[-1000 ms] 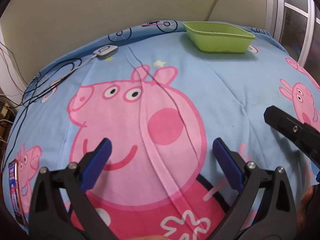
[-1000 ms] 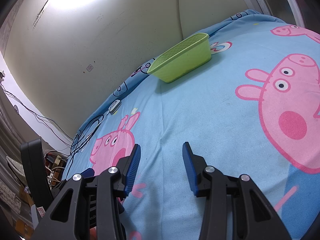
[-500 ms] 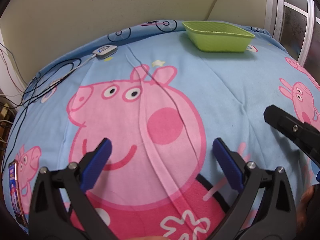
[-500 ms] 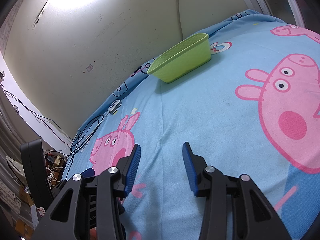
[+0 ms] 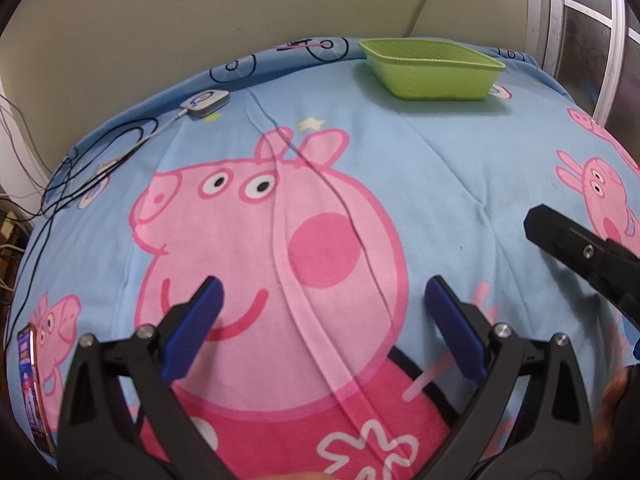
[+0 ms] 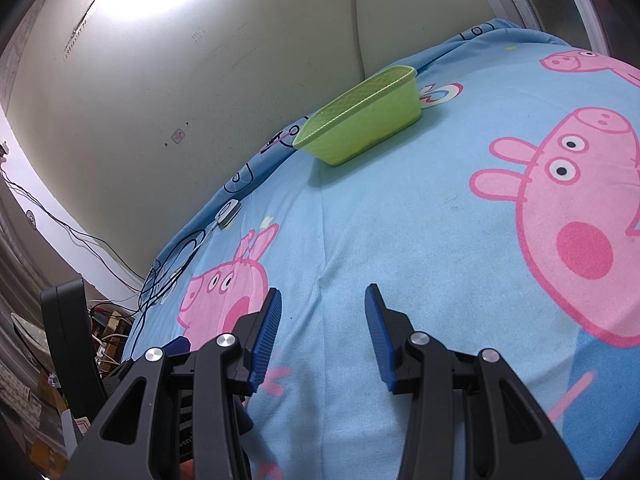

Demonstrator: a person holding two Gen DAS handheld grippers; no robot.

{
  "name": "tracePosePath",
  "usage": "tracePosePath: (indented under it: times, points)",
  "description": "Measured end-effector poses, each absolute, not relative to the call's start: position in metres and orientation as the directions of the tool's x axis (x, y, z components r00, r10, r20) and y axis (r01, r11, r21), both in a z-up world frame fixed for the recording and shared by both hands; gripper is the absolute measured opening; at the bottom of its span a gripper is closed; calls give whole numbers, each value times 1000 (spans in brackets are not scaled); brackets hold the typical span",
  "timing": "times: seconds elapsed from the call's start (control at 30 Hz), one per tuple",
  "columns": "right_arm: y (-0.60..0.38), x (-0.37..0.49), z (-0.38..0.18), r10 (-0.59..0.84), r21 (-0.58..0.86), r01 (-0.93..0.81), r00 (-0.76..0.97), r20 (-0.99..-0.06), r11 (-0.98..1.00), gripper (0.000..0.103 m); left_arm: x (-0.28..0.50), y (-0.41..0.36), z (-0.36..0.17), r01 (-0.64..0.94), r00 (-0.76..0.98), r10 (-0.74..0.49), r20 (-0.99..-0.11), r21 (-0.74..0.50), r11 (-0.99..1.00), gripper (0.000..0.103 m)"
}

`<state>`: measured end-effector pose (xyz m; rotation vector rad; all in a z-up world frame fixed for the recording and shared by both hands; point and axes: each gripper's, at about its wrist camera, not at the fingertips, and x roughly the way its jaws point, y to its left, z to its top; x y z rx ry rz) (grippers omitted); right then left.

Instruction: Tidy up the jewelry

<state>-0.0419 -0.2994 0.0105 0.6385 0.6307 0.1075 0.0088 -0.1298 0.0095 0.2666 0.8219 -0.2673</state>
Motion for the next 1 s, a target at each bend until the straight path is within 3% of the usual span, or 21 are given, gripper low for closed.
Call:
tracePosePath:
  times: [1.0]
  points:
    - [-301, -40, 11, 285, 587, 92, 807, -516, 804, 23, -1, -139, 10, 360, 658, -154, -737, 128, 924, 97]
